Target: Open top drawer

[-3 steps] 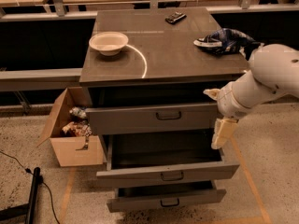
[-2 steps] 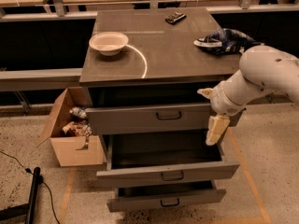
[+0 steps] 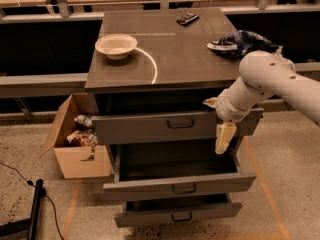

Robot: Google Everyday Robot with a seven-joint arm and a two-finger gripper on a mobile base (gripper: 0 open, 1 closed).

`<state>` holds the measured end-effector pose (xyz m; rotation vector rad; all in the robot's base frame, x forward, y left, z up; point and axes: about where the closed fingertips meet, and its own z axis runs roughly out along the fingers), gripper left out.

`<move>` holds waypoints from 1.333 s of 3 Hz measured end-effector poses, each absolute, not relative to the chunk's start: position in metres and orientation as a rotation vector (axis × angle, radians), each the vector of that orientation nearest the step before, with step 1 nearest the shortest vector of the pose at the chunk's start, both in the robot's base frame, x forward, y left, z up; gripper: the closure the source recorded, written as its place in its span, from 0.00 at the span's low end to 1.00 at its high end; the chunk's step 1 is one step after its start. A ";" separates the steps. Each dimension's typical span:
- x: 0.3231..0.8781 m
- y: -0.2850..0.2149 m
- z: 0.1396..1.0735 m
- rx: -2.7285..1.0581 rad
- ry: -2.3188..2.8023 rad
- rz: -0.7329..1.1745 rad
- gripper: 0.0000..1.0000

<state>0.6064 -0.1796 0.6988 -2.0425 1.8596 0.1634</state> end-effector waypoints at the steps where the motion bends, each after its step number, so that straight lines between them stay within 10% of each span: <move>1: 0.619 -0.178 0.689 -2.076 1.855 0.166 0.00; 2: 0.634 -0.179 0.685 -2.104 1.845 0.158 0.00; 4: 0.644 -0.180 0.671 -2.140 1.862 0.210 0.41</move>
Offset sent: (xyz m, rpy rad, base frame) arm 0.0483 -0.0024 -0.0144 -0.0551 0.0071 0.0547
